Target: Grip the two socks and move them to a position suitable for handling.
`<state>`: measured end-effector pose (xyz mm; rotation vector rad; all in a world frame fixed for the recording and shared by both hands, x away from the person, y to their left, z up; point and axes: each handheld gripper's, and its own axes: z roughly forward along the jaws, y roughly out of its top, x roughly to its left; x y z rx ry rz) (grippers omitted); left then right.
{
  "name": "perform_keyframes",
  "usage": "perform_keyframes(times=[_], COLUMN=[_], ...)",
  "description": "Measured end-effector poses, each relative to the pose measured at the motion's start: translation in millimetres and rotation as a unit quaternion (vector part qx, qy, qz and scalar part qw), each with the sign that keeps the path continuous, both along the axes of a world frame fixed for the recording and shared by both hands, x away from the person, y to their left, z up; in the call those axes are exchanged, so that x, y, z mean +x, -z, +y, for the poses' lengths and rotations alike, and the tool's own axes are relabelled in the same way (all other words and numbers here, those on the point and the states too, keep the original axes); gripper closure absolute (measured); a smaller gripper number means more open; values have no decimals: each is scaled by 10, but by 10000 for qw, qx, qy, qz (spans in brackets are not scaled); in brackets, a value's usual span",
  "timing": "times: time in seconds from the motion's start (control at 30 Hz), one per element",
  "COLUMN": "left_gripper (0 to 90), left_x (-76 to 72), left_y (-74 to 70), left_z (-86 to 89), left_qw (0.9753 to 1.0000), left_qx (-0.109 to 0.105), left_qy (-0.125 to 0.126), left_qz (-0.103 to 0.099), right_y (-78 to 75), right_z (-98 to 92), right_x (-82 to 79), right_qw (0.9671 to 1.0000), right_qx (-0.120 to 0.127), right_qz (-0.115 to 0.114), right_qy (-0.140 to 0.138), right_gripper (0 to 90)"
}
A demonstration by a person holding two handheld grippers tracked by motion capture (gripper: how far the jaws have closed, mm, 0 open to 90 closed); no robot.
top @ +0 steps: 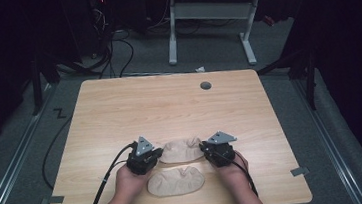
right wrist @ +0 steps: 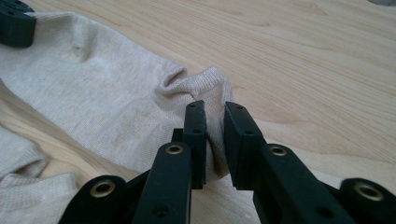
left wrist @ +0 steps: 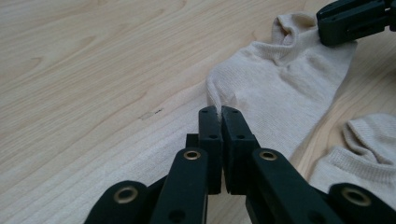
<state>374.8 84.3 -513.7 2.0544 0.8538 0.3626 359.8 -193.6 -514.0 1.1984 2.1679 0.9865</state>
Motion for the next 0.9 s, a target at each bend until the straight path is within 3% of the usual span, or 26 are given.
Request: perform_keyframes(times=[0.37,0.67,0.9], left_gripper=[876,875,875], left_x=[-128,-340,-475], left_y=[-94,-225,-220], left_z=[47,172,314], left_qw=[9999,9998,10000], left_qx=[47,23,-58], left_qy=[21,-11,-34], left_qz=[-146,-211,-30], right_y=[-101,-195,-216], right_z=[40,121,189], right_x=[-150,-282,-396], right_qw=[9995,9983,9971], right_qx=[-33,34,-24], right_qz=[-272,-418,-421], right_qy=[-183,-411,-640], right_gripper=[795,794,794])
